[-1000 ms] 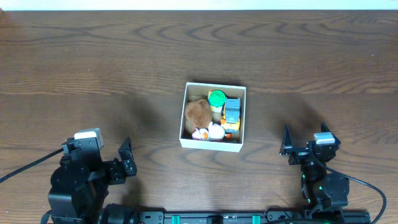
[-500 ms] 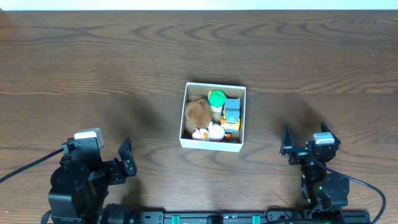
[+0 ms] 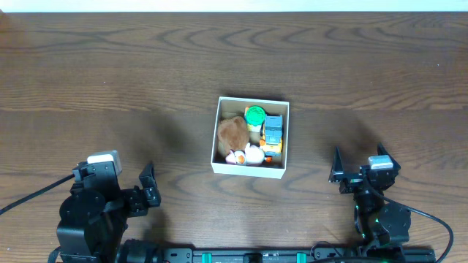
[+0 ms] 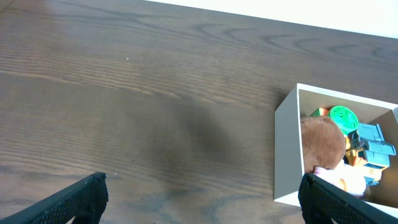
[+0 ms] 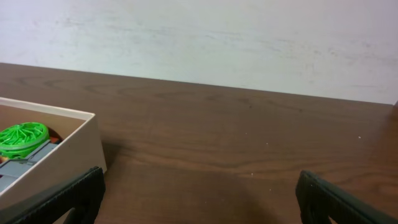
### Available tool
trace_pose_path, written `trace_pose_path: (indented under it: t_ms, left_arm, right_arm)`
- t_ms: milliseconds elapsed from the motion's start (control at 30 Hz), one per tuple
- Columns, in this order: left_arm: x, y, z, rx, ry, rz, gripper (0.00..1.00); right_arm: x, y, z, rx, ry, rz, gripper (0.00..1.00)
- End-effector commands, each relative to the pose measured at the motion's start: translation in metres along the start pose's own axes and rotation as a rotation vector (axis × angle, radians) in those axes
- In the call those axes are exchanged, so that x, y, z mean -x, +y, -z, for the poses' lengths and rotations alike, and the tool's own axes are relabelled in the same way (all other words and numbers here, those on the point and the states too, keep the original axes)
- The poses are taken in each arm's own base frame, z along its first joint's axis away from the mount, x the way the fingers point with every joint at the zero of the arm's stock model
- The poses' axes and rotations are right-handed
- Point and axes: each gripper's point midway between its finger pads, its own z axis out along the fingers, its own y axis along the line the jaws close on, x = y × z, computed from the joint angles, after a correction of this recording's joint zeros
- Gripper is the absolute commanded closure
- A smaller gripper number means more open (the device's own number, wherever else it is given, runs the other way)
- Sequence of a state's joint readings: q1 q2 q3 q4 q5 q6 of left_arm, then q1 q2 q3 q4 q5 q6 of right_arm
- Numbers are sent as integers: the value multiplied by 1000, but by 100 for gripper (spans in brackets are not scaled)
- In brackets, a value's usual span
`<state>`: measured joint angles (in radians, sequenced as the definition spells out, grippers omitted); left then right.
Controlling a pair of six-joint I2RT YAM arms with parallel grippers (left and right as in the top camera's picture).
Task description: Pack container
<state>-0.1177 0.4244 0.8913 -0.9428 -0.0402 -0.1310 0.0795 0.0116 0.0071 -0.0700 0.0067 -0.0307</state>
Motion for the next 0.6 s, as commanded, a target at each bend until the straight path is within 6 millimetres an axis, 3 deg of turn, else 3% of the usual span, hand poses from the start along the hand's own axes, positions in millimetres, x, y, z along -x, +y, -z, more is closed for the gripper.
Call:
trace_pose_path:
  t_ms: [0,167,367,567]
  left_arm:
    - [-1,0,0,1,3,7,2]
    - [-2,3,0,16,6,-17,2]
    - [-21,15,2,71,78,-84,2]
    - [-19,26,0,120,-2,-50,2]
  right_arm:
    - [-1,-1,0,0,0,10,1]
    - [-1,-1,0,0,0,10,1]
    - [-1,-1,0,0,0,10,1]
    - [-1,-1,0,0,0,10,1]
